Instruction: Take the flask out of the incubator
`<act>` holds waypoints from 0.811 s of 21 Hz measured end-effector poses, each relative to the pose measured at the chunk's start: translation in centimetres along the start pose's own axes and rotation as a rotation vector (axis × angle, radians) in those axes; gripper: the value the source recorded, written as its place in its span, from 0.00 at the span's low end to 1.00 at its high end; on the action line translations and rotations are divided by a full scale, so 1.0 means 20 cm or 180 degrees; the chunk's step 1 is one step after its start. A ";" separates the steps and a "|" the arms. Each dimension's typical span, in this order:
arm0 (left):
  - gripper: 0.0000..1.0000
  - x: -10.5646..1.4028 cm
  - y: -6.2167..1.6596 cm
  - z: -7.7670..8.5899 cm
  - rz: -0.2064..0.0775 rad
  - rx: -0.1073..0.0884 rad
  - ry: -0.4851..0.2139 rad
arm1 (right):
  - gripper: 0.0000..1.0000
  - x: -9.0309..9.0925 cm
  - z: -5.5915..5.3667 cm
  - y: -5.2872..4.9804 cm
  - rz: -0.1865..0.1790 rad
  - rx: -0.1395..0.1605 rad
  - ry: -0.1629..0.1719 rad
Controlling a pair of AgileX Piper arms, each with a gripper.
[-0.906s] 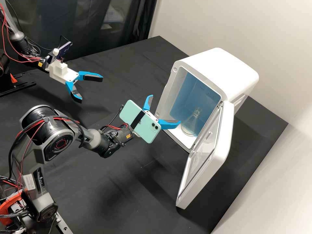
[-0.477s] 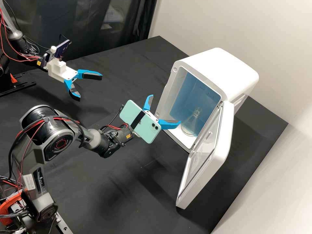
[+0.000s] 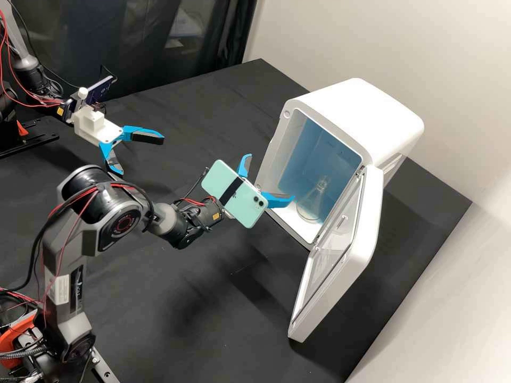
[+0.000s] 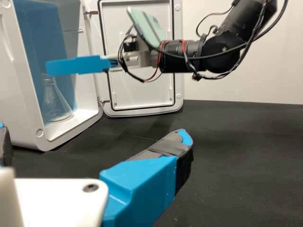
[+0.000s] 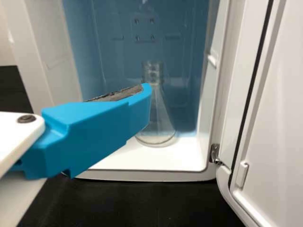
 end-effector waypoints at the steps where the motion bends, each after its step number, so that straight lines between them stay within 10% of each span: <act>1: 1.00 0.00 0.001 0.00 0.0006 -0.0007 0.0015 | 1.00 0.02 0.01 -0.01 -0.0024 -0.0004 -0.0072; 17: 1.00 -0.01 0.010 -0.05 0.0042 -0.0023 0.0162 | 1.00 0.23 0.03 -0.14 -0.0052 -0.0161 -0.0407</act>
